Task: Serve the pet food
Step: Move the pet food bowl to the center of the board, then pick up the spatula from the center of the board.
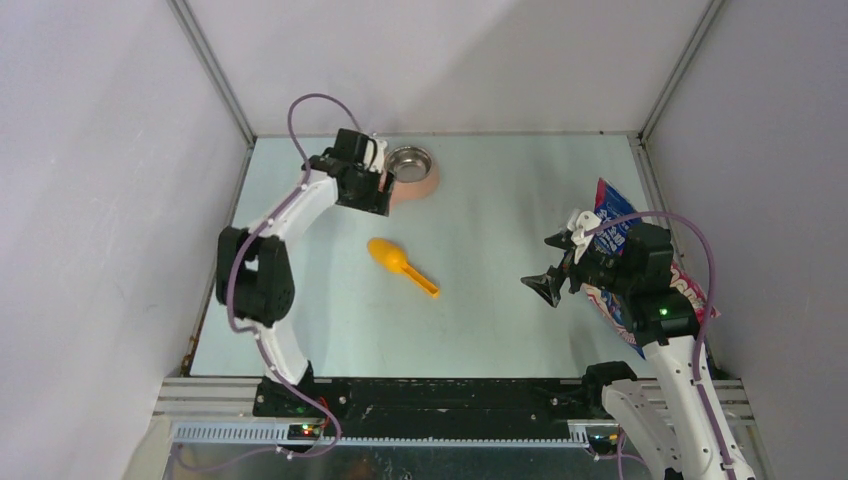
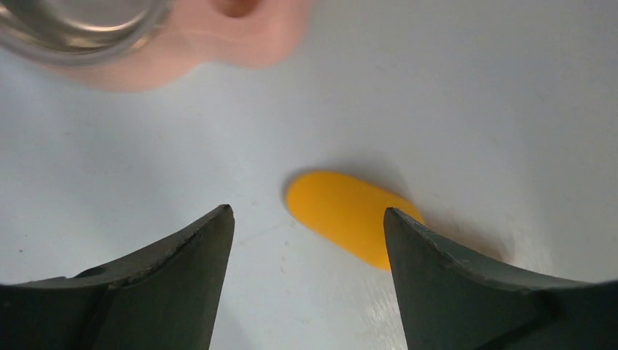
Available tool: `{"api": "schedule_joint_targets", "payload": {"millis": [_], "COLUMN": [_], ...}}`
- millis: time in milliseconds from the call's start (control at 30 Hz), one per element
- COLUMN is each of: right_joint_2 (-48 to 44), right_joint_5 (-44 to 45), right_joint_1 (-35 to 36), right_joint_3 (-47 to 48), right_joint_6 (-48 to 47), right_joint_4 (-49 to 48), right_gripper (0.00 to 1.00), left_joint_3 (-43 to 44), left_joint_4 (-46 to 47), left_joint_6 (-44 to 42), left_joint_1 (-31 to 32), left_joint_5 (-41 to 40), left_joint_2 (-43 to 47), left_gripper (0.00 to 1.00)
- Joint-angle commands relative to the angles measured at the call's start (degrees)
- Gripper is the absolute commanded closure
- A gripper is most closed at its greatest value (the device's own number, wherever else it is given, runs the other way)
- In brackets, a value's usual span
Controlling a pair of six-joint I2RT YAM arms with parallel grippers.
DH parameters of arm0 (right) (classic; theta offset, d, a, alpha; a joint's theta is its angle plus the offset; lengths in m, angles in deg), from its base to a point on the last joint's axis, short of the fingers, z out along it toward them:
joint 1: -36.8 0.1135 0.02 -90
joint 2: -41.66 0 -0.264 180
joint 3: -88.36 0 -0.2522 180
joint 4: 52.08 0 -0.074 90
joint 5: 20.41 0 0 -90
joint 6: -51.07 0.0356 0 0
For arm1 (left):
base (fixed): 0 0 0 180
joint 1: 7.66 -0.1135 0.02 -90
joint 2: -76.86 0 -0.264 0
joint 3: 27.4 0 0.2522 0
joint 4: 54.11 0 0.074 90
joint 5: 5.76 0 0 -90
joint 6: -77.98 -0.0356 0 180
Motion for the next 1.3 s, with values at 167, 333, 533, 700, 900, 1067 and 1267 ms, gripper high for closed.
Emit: {"api": "schedule_joint_targets", "payload": {"millis": [167, 333, 533, 700, 900, 1067, 1267], "right_joint_2": [-0.8, -1.2, -1.9, -2.1, -2.4, -2.5, -2.7], "right_joint_5": [-0.5, -1.3, -1.8, -1.9, -2.0, -2.1, -2.3], "right_joint_1": [-0.8, -1.9, -2.4, -2.3, -2.1, -2.1, -2.2], "right_joint_3": [0.0, 0.0, 0.0, 0.0, 0.0, 0.0, 0.0], "right_joint_6": [0.4, 0.9, 1.0, 1.0, 0.9, 0.9, 1.2], "right_joint_4": [-1.6, -1.8, -1.7, -1.7, -1.6, -1.6, -1.7], "right_gripper": [0.00, 0.00, 0.00, 0.00, 0.00, 0.00, 0.00], "left_joint_3": [-10.4, -11.4, -12.8, -14.0, -17.1, -21.5, -28.4], "left_joint_4": [4.3, 4.8, 5.3, 4.8, 4.2, 3.6, 4.2], "left_joint_6": [-13.6, -16.7, -19.5, -20.4, -21.8, -23.5, -24.1], "left_joint_1": [18.8, 26.4, 32.0, 33.5, 33.7, 33.7, 33.6], "left_joint_5": [-8.6, -14.1, -17.4, -16.6, -15.7, -16.4, -19.5], "left_joint_2": [10.7, 8.3, 4.8, 2.8, 3.8, 8.1, 12.9], "left_gripper": [0.05, 0.02, 0.01, 0.02, 0.05, 0.06, 0.06]}}
